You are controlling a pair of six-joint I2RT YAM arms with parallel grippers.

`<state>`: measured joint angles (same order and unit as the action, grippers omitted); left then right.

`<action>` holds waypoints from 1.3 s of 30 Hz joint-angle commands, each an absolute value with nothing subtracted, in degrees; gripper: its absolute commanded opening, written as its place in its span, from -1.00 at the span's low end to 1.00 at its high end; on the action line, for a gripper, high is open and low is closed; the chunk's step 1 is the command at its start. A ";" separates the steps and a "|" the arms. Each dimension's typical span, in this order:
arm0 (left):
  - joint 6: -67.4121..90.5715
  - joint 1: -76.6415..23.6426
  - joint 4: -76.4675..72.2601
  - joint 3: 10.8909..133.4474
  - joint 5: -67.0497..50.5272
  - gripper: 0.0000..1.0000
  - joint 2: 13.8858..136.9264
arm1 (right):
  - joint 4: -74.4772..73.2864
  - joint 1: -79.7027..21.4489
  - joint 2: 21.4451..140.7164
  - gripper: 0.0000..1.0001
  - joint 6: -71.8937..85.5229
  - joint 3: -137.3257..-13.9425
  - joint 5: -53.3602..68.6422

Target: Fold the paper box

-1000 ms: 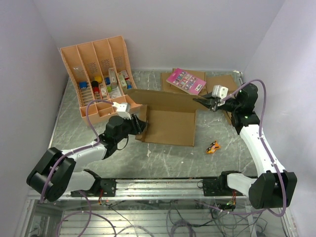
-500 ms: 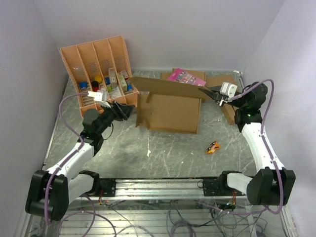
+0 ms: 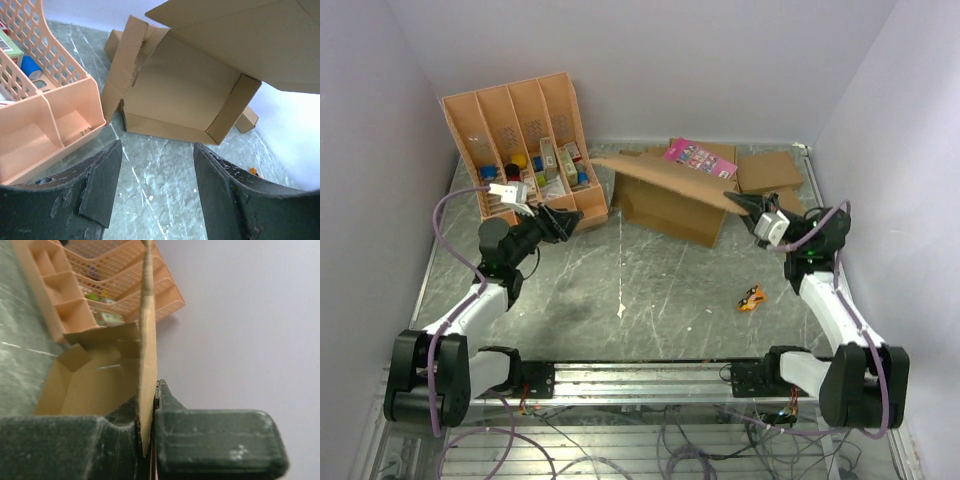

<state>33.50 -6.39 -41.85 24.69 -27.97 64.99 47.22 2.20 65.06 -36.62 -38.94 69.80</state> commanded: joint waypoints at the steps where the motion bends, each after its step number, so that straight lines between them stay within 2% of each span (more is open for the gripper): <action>1: 32.04 -5.98 -43.42 23.34 -29.98 0.39 63.46 | 47.47 2.35 54.90 -1.00 -36.30 -32.55 72.75; 5: 30.33 -5.98 -40.14 23.67 -28.56 0.39 62.18 | 37.05 2.31 46.33 -1.00 -39.76 -28.90 74.89; 10: 28.12 -5.98 -34.76 24.73 -25.16 0.37 61.66 | 32.17 2.29 41.88 -1.00 -35.34 -28.83 75.27; 19: 24.40 -5.98 -28.14 25.08 -17.70 0.33 63.45 | 39.77 3.55 46.78 -1.00 -12.43 -31.40 72.70; 25: 25.82 -5.98 -38.20 24.72 -19.07 0.32 69.77 | 43.46 4.36 50.43 -1.00 -0.80 -33.50 73.20; 32: 24.83 -5.98 -38.32 27.00 -17.77 0.33 72.48 | 45.21 4.48 50.97 -1.00 6.07 -35.43 74.43; 39: 24.33 -5.84 -35.55 28.50 -10.51 0.21 73.04 | 39.28 4.53 50.76 -1.00 5.90 -37.62 75.16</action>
<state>25.91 -6.35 -34.81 26.06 -15.97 72.36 44.03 4.16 50.72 3.57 -35.59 73.95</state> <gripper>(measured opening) 0.625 0.007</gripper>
